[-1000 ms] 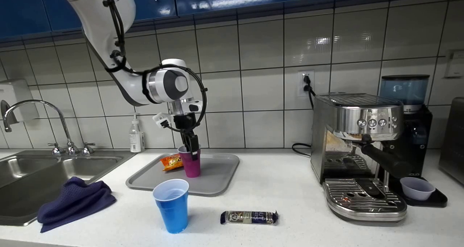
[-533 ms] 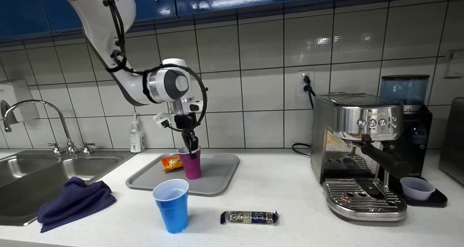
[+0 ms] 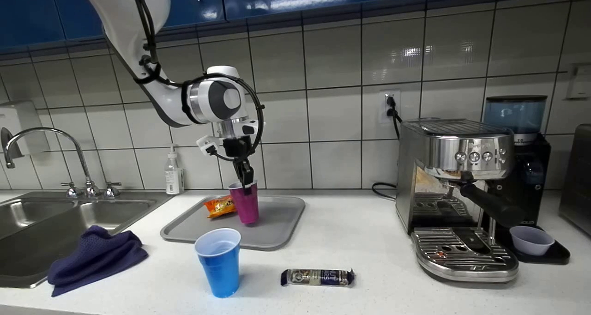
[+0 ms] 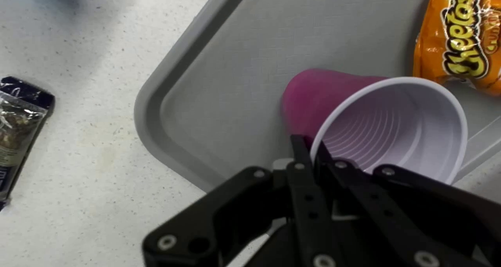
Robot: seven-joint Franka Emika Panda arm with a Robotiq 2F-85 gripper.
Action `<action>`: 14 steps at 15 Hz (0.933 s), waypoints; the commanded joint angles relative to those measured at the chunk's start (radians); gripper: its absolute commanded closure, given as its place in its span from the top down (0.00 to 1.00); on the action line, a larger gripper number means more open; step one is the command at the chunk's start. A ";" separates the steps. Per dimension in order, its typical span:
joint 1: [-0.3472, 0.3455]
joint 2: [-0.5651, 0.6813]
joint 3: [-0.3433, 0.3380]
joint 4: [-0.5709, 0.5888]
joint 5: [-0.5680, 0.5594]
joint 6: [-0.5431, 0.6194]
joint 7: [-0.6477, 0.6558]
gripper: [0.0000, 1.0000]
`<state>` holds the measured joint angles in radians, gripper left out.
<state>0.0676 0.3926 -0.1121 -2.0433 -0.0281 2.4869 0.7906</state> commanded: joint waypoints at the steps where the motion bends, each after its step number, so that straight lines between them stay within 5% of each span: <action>1: -0.016 -0.043 -0.017 -0.018 0.035 -0.038 0.001 0.01; 14: -0.115 -0.053 -0.112 -0.011 0.101 -0.077 0.036 0.01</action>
<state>-0.0323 0.3651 -0.2145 -2.0481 0.0592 2.4449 0.7941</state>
